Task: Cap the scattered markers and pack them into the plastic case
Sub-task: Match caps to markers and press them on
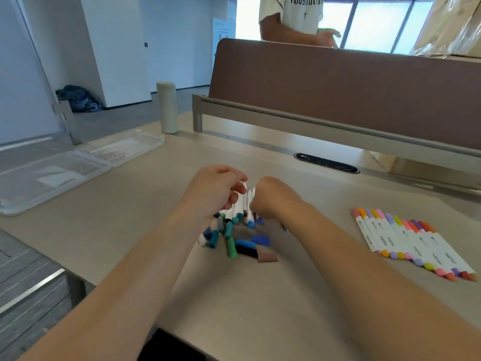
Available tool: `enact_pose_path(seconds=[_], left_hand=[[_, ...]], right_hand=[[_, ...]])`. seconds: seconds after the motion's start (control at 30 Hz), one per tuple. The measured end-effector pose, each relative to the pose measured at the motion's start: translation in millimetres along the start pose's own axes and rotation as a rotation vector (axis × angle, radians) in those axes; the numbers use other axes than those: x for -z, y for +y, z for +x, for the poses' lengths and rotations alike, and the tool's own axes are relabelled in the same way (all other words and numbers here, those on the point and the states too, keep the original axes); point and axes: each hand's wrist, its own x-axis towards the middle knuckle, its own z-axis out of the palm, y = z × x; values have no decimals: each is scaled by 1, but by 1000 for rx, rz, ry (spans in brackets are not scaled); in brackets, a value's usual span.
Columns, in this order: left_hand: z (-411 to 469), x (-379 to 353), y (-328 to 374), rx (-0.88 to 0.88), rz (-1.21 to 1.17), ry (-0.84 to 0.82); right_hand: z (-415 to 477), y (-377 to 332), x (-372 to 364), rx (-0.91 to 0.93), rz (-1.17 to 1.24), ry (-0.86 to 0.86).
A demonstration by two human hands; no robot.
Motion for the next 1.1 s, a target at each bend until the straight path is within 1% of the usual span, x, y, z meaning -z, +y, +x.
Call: enact_pose_path(seconds=[0.1, 0.2, 0.27, 0.33, 0.47, 0.53, 0.6, 0.77, 0.83, 0.9, 0.97, 1.1], left_hand=[[-5, 5, -3, -9, 119, 16], [-9, 7, -3, -29, 290, -38], [-13, 5, -2, -52, 480, -80], [-17, 1, 0, -83, 665, -134], [-24, -11, 0, -91, 926, -294], [-27, -19, 1, -99, 1019, -344], [-32, -28, 2, -101, 1110, -373], [-34, -46, 0, -127, 1320, -371], [-30, -49, -1, -124, 1318, -364], [-26, -48, -1, -143, 1216, -322], [-22, -44, 1, -135, 974, -265], [-24, -31, 2, 29, 327, -171]], right_hand=[[-3, -6, 3, -13, -61, -84], [-8, -7, 7, -20, -99, -132], [-14, -1, 12, -20, -3, -130], [-23, 8, 18, -30, 150, -122], [-40, 29, 26, -43, 371, -119], [-47, 37, 27, -43, 450, -99], [-55, 44, 28, -41, 498, -72], [-72, 57, 31, -17, 517, -48], [-76, 60, 32, 3, 513, -41], [-79, 64, 33, 29, 520, -46], [-81, 69, 32, 73, 554, -82], [-84, 74, 28, 154, 621, -133]])
